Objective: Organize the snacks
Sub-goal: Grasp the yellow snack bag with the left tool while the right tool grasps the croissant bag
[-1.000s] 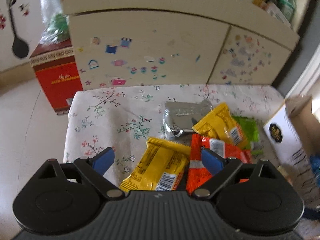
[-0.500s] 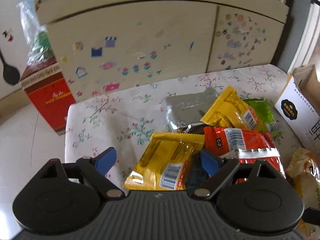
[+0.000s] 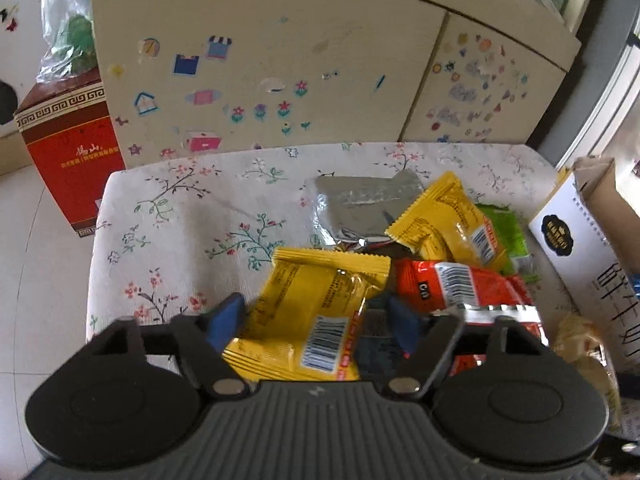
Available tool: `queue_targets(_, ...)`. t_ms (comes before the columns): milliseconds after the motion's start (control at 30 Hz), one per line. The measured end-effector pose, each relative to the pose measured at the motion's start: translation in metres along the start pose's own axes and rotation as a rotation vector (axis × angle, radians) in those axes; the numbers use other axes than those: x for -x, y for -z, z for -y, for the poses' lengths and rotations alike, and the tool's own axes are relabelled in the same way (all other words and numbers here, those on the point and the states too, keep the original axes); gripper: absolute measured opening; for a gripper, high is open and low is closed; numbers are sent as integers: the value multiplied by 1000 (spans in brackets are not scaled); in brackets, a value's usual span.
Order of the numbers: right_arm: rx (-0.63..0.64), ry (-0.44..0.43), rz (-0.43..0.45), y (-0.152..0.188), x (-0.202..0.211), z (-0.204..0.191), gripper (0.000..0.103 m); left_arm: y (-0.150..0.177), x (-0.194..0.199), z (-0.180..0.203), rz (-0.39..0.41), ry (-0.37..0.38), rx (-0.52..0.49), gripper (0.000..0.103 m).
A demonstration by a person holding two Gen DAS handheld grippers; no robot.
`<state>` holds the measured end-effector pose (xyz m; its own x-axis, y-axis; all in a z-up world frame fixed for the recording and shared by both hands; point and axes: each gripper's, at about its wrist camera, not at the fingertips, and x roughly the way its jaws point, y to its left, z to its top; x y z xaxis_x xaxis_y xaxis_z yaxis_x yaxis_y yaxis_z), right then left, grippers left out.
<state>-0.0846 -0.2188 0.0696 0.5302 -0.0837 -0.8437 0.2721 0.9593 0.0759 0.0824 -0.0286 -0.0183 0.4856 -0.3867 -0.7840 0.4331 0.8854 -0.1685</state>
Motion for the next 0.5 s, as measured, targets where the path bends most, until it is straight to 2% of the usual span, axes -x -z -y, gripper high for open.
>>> queue_targets(67,13,3,0,1,-1,-1,77,0,5,3,-3,8,1,54)
queue_targets(200,16,-17,-5,0,0,2,65,6,15,7,-6,-27,-16,51)
queue_targets(367,-22,-33,-10,1,1,5,66,13,24,-2,-16,-31,17,51)
queue_targets(433,-50,-29,-15,1,0,6,71,14,25,-6,-14,-25,34,53)
queue_targets(500,-80,-28,-17,1,0,7,83,15,24,-6,-11,-21,34,55)
